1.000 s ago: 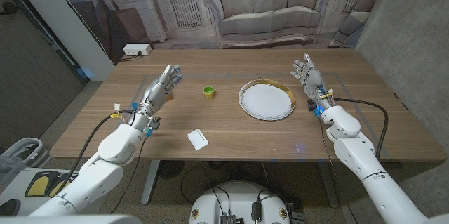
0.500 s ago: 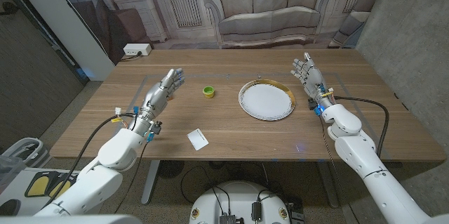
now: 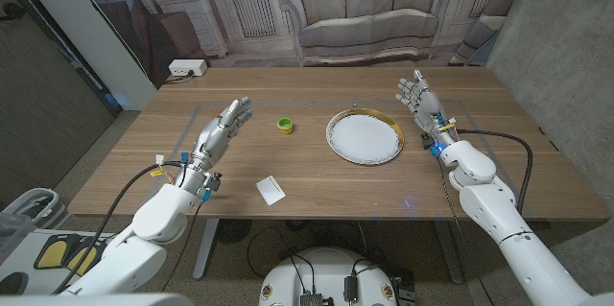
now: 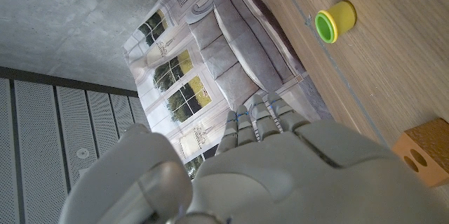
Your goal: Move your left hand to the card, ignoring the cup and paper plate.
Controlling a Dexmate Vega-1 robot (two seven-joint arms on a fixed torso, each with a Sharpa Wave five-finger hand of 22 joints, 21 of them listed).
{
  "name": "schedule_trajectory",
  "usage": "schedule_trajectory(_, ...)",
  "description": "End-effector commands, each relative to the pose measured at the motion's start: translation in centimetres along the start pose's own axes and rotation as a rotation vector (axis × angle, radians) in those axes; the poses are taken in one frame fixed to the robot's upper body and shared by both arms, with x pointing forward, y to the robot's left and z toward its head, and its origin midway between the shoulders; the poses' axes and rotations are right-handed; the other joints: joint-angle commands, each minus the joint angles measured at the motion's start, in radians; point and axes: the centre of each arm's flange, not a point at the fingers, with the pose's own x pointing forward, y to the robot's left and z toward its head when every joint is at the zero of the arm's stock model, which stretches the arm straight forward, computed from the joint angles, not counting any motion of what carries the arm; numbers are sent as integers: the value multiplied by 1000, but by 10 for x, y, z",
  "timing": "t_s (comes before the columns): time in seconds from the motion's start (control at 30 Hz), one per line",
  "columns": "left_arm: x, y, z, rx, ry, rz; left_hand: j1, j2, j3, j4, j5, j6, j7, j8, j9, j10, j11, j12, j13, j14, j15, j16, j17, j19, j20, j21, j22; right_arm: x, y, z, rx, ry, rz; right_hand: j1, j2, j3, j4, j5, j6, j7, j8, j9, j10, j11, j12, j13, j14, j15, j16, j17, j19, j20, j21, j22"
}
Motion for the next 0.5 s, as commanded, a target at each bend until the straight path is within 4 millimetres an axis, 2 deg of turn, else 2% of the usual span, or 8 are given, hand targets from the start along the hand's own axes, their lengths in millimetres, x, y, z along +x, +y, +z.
schedule_trajectory(0.03, -15, -8, 5, 44, -12, 10, 6, 2, -4, -2, 4, 11, -1, -1, 3, 8, -1, -1, 5, 12, 1, 6, 2, 9, -34, -2, 2, -2, 4, 3, -12, -3, 17, 0, 6, -1, -2, 0, 7, -4, 0, 2, 10, 0, -3, 1, 8, 2, -4, 4, 10, -6, -3, 4)
schedule_trajectory(0.5, -24, -11, 0, 44, -19, 13, 10, 4, -6, -4, 5, 20, -3, 0, 3, 13, -7, -1, 5, 18, -1, 6, 2, 15, -32, -1, 2, -4, 5, -1, -11, 7, 2, 0, 6, -3, -4, 0, 7, -5, 0, 2, 12, -2, -4, 1, 9, 2, -5, 4, 13, -6, -9, 4)
